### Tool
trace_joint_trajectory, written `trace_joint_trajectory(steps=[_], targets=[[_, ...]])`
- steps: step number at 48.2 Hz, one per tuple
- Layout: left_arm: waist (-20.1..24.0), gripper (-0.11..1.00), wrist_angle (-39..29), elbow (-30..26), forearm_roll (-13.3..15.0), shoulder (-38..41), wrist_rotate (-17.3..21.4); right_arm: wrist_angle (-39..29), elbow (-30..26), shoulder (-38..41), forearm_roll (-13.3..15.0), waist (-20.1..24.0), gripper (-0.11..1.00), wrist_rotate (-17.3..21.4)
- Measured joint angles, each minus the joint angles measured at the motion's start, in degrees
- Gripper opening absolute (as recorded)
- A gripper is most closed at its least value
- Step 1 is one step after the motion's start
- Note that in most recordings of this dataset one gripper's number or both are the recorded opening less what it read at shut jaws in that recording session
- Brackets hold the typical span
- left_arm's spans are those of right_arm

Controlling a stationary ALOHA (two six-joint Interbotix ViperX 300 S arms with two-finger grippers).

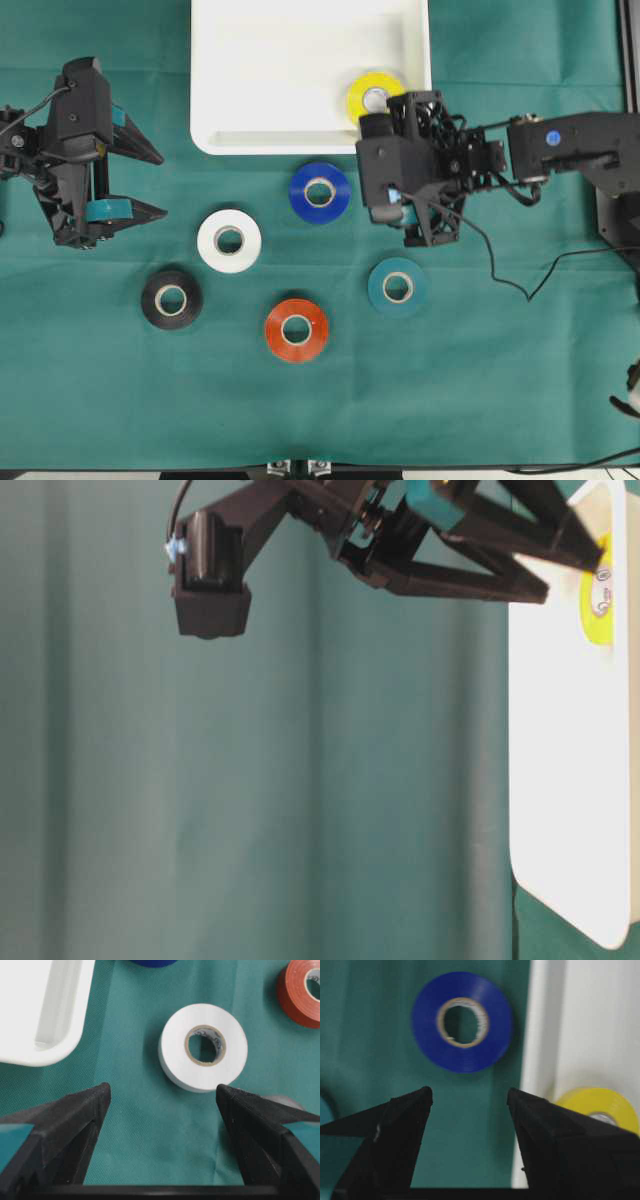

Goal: Put the tape alternately from left to right into the white case.
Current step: 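Reach the left gripper down into the white tape roll's hole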

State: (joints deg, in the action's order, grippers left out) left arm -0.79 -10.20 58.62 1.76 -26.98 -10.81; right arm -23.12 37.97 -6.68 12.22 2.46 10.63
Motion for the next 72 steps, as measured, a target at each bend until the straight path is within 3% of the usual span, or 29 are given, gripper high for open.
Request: trace_joint_trajectory(steps=[21, 29, 42, 50, 72], targets=[[0.0, 0.75, 0.0, 0.0, -0.1, 0.0, -0.3, 0.2, 1.5, 0.0, -0.2, 2.7, 0.69, 2.0], [-0.3, 0.75, 0.0, -0.2, 0.0, 1.0, -4.5, 0.2, 1.6, 0.1, -0.2, 2.7, 0.69, 2.6], [-1.0, 0.75, 0.0, -0.4, 0.0, 3.9, -17.3, 0.2, 1.7, 0.0, -0.2, 2.7, 0.69, 2.6], [-1.5, 0.75, -1.8, -1.8, 0.0, 6.1, -23.3, 0.2, 1.7, 0.0, -0.2, 2.7, 0.69, 2.7], [-1.7, 0.75, -9.8, -9.8, 0.0, 15.5, -24.8, 0.2, 2.0, 0.0, -0.2, 2.7, 0.69, 2.8]])
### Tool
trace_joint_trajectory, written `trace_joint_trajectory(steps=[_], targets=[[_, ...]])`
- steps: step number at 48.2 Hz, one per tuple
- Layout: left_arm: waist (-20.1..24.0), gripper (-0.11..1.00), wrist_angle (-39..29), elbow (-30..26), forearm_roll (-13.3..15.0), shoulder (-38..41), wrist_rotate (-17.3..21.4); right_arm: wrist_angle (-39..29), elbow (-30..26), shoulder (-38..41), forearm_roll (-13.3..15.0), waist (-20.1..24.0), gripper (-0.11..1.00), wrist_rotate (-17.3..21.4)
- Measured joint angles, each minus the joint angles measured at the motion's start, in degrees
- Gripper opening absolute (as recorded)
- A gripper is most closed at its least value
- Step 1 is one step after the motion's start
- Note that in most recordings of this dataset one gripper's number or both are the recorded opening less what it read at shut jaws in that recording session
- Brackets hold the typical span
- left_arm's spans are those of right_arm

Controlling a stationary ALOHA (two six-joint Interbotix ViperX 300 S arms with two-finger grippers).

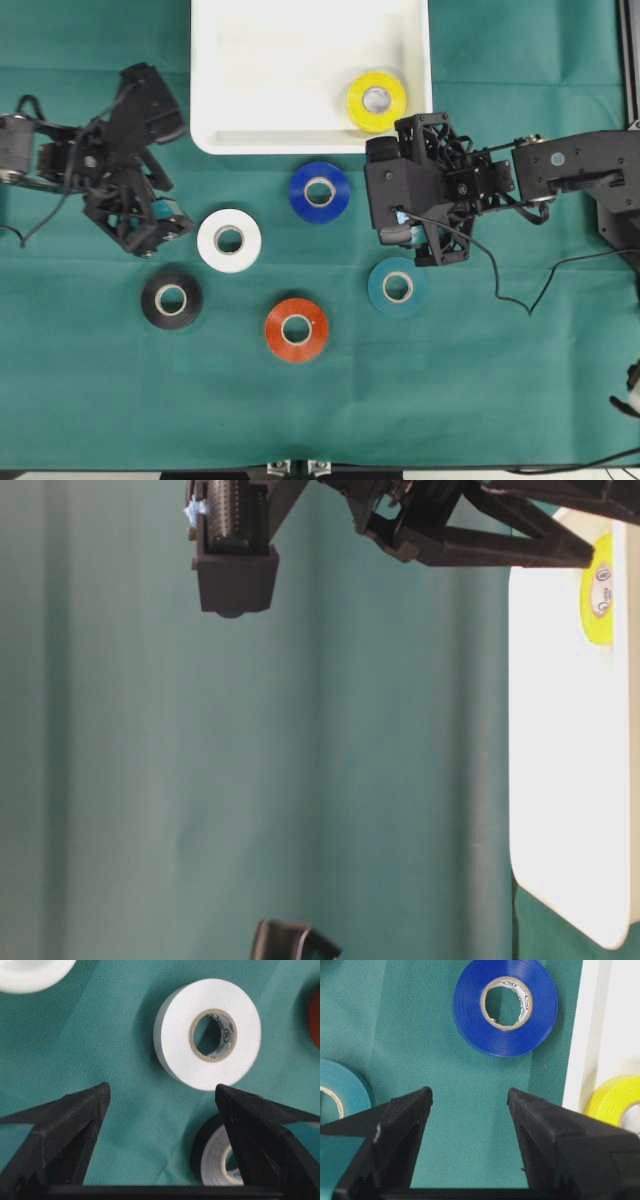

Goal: Put the tape alternately from left to right into the white case.
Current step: 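Reach the left gripper down into the white tape roll's hole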

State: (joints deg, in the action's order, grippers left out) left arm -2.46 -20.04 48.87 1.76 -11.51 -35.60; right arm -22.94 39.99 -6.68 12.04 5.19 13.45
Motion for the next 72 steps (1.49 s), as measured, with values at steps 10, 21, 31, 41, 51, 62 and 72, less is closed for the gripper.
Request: trace_joint_trajectory(steps=[10, 21, 31, 41, 51, 62, 72], targets=[[0.0, 0.75, -0.9, -2.5, 0.0, 3.7, -2.1, 0.0, 0.1, 0.0, 0.0, 0.0, 0.69, 0.0], [-0.4, 0.75, -1.0, -3.4, 0.0, 5.4, -6.9, 0.0, 0.4, 0.0, 0.0, 0.0, 0.69, 0.0], [-1.0, 0.75, -1.1, -4.1, 0.0, 7.4, -8.6, 0.0, 0.5, 0.0, 0.0, 0.0, 0.69, 0.0], [-1.5, 0.75, -1.4, -6.9, 0.0, 10.4, -8.6, 0.0, 0.8, 0.0, 0.0, 0.0, 0.69, 0.0], [-1.6, 0.74, -5.5, -8.9, -0.2, 12.8, -8.5, 0.1, 1.1, 0.0, 0.0, 0.0, 0.69, -0.1], [-1.6, 0.74, -6.5, -10.5, -0.3, 15.3, -8.7, 1.5, 1.6, 0.0, 0.0, 0.0, 0.69, 0.0], [-1.4, 0.75, -6.8, -12.2, -0.3, 17.6, -8.7, 2.0, 2.1, 0.0, 0.1, 0.0, 0.69, 0.0]])
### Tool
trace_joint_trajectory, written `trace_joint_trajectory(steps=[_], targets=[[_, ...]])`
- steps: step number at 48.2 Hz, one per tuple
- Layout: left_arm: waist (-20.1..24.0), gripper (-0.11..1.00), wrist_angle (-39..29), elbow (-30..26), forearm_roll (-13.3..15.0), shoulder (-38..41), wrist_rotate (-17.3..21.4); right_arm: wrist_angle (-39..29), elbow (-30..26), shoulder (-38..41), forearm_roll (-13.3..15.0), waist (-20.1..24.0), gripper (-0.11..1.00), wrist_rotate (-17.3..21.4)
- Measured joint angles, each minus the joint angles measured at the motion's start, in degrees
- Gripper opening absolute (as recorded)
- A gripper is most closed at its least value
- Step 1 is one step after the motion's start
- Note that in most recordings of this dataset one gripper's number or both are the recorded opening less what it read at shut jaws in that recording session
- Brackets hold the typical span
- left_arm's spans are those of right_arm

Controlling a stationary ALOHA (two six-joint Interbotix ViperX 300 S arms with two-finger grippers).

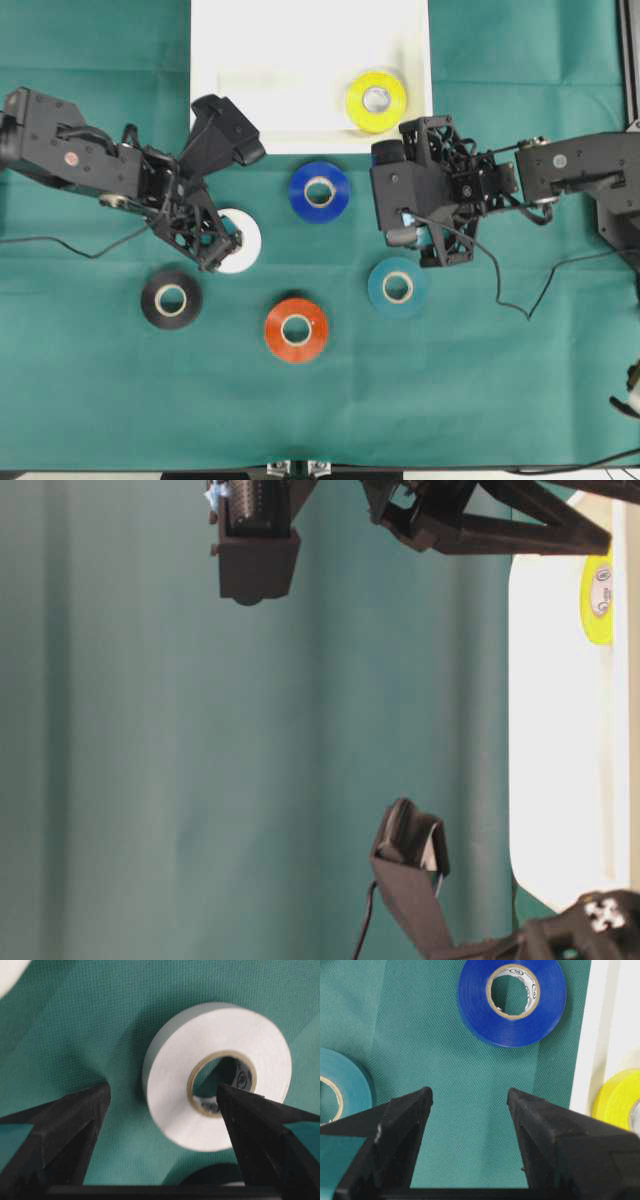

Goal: Put the tape alternately from left to right into the white case.
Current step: 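Reach the left gripper down into the white tape roll's hole, then grip the white roll with the left gripper and lift it toward the tray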

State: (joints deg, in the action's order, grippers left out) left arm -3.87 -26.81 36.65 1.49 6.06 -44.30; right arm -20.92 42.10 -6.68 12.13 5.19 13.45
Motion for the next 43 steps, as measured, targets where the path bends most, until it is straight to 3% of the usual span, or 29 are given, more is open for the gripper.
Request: trace_joint_trajectory(steps=[22, 26, 33, 37, 43], targets=[[0.4, 0.71, -2.0, -1.8, 0.0, 1.6, -0.3, 1.6, 0.9, 0.0, 0.0, 0.0, 0.69, 0.0], [0.5, 0.59, -3.2, -2.1, 0.0, 1.7, -0.4, 1.8, 1.0, 0.0, 0.0, 0.0, 0.69, 0.0], [0.8, 0.2, -5.3, -2.6, 0.0, 1.8, -0.4, 2.2, 1.1, 0.1, 0.0, 0.0, 0.69, 0.0], [0.9, 0.04, -5.7, -2.8, -0.2, 1.8, -0.4, 2.3, 1.1, 0.0, 0.0, 0.0, 0.69, -0.1], [1.2, -0.02, -6.1, -2.7, -0.4, 1.8, -0.4, 2.4, 1.1, 0.0, 0.1, 0.0, 0.69, 0.0]])
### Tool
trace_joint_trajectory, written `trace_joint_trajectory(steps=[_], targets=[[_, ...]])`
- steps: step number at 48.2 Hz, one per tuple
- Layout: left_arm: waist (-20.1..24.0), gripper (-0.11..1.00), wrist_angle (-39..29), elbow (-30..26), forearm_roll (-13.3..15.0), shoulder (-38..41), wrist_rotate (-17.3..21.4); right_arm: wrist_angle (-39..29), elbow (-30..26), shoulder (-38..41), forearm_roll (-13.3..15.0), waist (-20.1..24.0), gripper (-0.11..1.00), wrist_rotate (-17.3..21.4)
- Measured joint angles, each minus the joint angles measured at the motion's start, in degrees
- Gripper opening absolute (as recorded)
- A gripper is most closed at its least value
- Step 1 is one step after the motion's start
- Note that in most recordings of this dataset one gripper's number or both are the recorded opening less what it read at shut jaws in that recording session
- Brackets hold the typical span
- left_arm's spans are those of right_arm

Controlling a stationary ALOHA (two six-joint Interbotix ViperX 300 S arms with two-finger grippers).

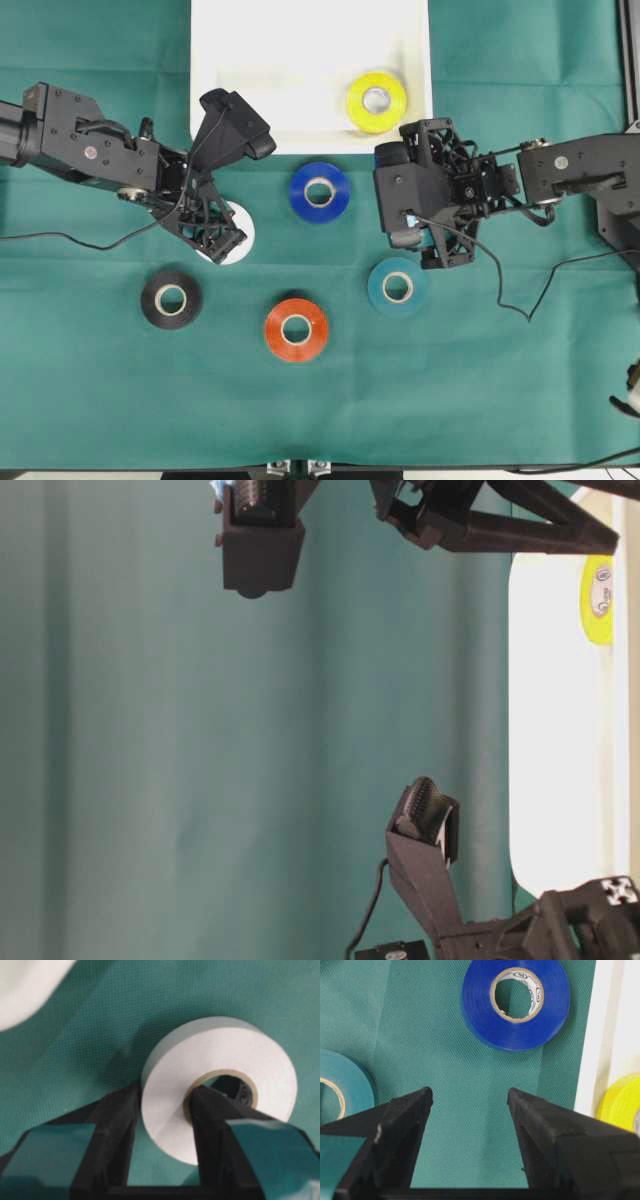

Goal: Put the tape alternately from left to right into the white case.
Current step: 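Grip the white roll with the left gripper and lift it toward the tray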

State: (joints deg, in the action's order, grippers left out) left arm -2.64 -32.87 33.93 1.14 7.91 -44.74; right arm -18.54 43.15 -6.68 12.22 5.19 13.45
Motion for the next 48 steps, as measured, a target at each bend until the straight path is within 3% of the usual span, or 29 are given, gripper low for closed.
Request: trace_joint_trajectory(steps=[24, 48], targets=[[-0.4, -0.02, -0.1, -0.2, 0.0, -0.5, 0.2, 0.0, 0.0, 0.0, 0.0, 0.0, 0.69, 0.0], [-1.2, -0.02, -4.7, -1.1, 0.1, -8.1, 0.7, 0.0, 0.0, 0.0, -0.1, 0.0, 0.69, 0.0]])
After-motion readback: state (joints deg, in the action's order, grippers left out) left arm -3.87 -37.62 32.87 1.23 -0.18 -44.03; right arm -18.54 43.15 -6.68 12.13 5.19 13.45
